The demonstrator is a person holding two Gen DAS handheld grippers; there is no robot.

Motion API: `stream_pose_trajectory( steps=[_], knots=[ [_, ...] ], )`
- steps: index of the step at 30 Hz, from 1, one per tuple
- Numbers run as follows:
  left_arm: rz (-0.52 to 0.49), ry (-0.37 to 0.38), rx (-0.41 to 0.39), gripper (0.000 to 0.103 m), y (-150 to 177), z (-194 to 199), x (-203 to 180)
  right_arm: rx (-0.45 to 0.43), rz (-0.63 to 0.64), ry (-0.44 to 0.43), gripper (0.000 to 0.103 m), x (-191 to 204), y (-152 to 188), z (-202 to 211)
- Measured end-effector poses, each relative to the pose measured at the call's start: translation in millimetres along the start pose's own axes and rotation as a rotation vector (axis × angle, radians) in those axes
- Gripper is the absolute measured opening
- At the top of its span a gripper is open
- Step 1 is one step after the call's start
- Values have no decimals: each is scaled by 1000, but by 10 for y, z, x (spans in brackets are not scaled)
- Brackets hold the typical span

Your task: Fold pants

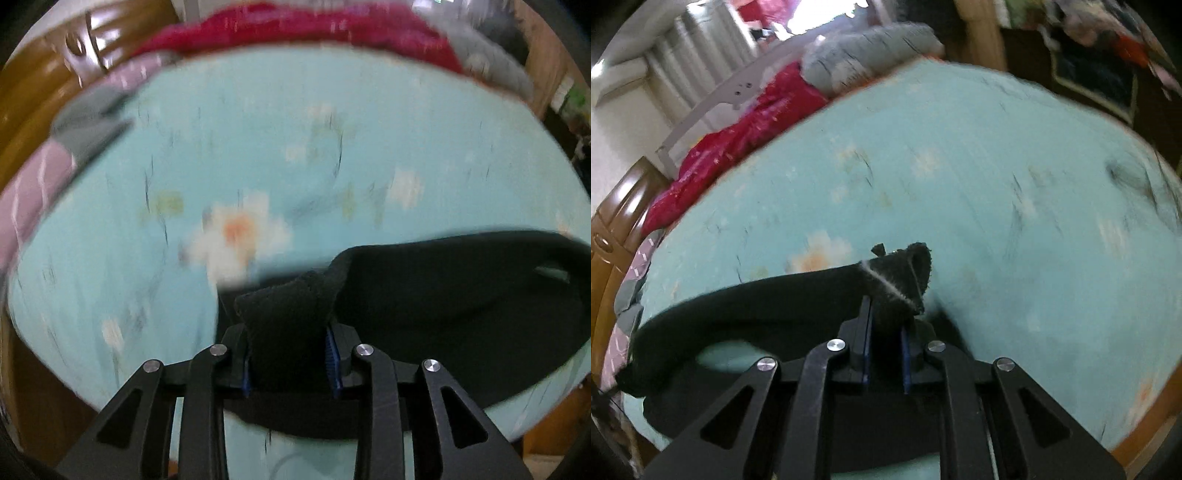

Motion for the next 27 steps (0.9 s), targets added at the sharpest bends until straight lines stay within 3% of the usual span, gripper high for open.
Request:
stream_pose_trajectory(
  steps=[3,6,8,9,12,13,16,19,21,27],
  knots=[
    [12,20,14,41,223,16,86,32,-61,19,22,-141,349,47],
    [20,80,20,48,362,229,229,32,-122,14,42,-215,579,260],
    [50,97,19,63,467,385,346,28,-138,1,46,-231,640,379],
    [74,111,20,64,514,433,395,25,-147,-4,48,-237,685,441],
    [202,262,29,70,640,561,553,6,-193,-74,59,-209,759,602],
    [254,343,30,79,644,570,572,-5,-216,-120,66,-170,775,624],
    [326,445,68,82,623,444,467,24,-280,-231,70,-39,723,468],
    [392,470,137,82,538,237,357,75,-365,-328,70,87,705,207],
    [415,466,138,82,499,182,325,90,-402,-348,70,134,697,81],
    [487,406,168,82,250,-132,289,59,-507,-453,68,227,578,-224]
  ],
)
Point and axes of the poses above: each gripper's, at about its wrist camera, not at the fingertips, and z roughly against the way its jaws point, x to its left, y to its underside, the point moved 2 cm from there along -z, roughly the way its jaws point, and after that the axes turned 6 degrees about x, right-handed, at the moved point
